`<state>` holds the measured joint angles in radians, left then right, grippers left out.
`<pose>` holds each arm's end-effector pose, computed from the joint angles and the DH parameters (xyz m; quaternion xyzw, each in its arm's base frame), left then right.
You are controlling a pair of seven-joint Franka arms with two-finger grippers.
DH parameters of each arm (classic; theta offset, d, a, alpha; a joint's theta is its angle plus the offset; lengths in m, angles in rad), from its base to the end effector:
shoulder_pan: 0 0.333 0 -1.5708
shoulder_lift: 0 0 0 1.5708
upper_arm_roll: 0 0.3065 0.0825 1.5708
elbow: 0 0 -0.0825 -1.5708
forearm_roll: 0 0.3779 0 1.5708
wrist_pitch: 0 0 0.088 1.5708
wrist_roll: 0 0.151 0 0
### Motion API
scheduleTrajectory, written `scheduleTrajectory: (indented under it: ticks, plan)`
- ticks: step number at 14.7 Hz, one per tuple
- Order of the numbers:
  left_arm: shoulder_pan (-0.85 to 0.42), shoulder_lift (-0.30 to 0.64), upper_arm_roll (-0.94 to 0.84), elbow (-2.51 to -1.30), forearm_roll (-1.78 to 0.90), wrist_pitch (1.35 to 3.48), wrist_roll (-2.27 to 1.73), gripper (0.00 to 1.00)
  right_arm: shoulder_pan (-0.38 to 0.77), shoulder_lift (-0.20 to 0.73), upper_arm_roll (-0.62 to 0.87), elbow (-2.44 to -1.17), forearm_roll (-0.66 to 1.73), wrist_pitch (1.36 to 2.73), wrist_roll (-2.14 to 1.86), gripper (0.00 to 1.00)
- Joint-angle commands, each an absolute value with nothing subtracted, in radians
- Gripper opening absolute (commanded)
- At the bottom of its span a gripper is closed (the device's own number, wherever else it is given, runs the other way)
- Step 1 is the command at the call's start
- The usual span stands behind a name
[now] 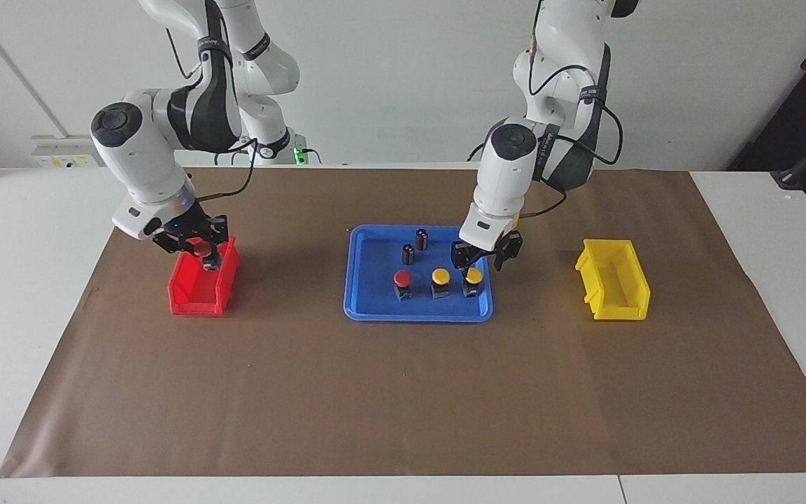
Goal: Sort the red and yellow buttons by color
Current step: 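Drop the red button in the red bin while the left gripper grasps yellow, then carry the yellow button with the left gripper and drop it in the yellow bin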
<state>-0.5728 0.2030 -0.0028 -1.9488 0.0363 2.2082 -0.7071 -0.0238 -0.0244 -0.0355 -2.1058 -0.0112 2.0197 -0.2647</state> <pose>0.5048 -0.3246 0.3324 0.9980 0.0553 0.0313 0.0052 0.5226 -0.0321 0.3726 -0.9940 -0.1051 0.0312 0.0005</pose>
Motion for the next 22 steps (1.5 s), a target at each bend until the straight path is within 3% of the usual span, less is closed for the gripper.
scheduleTrajectory:
  ticks: [1,5,6,7,8,9,12,15,17,18,19,21,22]
  plan:
    - [-0.603,0.212,0.014,-1.973,0.069,2.241,-0.736,0.8,-0.057,-0.06,-0.021,-2.152,0.005,2.043,-0.308,0.19]
    - [-0.604,0.224,0.014,-1.979,0.069,2.241,-0.741,0.79,-0.098,-0.101,-0.021,-2.288,0.005,2.216,-0.361,0.19]
    - [-0.606,0.224,0.014,-1.979,0.069,2.241,-0.744,0.73,-0.098,-0.101,-0.021,-2.316,0.005,2.239,-0.353,0.19]
    - [-0.606,0.224,0.014,-1.977,0.069,2.241,-0.762,0.38,-0.098,-0.101,-0.021,-2.331,0.005,2.255,-0.347,0.19]
    - [-0.604,0.224,0.014,-1.977,0.069,2.246,-0.764,0.1,-0.095,-0.103,-0.02,-2.348,0.005,2.275,-0.336,0.19]
    - [-0.603,0.225,0.014,-1.973,0.069,2.255,-0.764,0.05,-0.092,-0.11,-0.02,-2.368,0.005,2.29,-0.331,0.19]
    - [-0.6,0.226,0.018,-1.913,0.069,2.183,-0.767,0.02,-0.1,-0.107,-0.021,-2.416,0.005,2.345,-0.342,0.19]
    - [-0.56,0.18,0.025,-1.758,0.071,1.9,-0.724,0.02,-0.1,-0.114,-0.021,-2.442,0.005,2.358,-0.348,0.22]
    - [-0.482,0.129,0.026,-1.733,0.09,1.809,-0.599,0.01,-0.1,-0.114,-0.021,-2.442,0.005,2.356,-0.348,0.27]
    - [-0.421,0.092,0.025,-1.739,0.103,1.786,-0.516,0.01,-0.098,-0.114,-0.021,-2.442,0.005,2.356,-0.347,0.36]
    - [-0.343,0.059,0.025,-1.749,0.103,1.767,-0.403,0.01,-0.098,-0.114,-0.023,-2.439,0.005,2.356,-0.348,0.52]
    - [-0.221,0.038,0.025,-1.758,0.103,1.766,-0.216,0.01,-0.1,-0.11,-0.023,-2.428,0.002,2.349,-0.366,0.65]
    - [-0.175,0.035,0.025,-1.779,0.103,1.784,-0.154,0.02,-0.1,-0.106,-0.023,-2.409,0.002,2.336,-0.371,0.81]
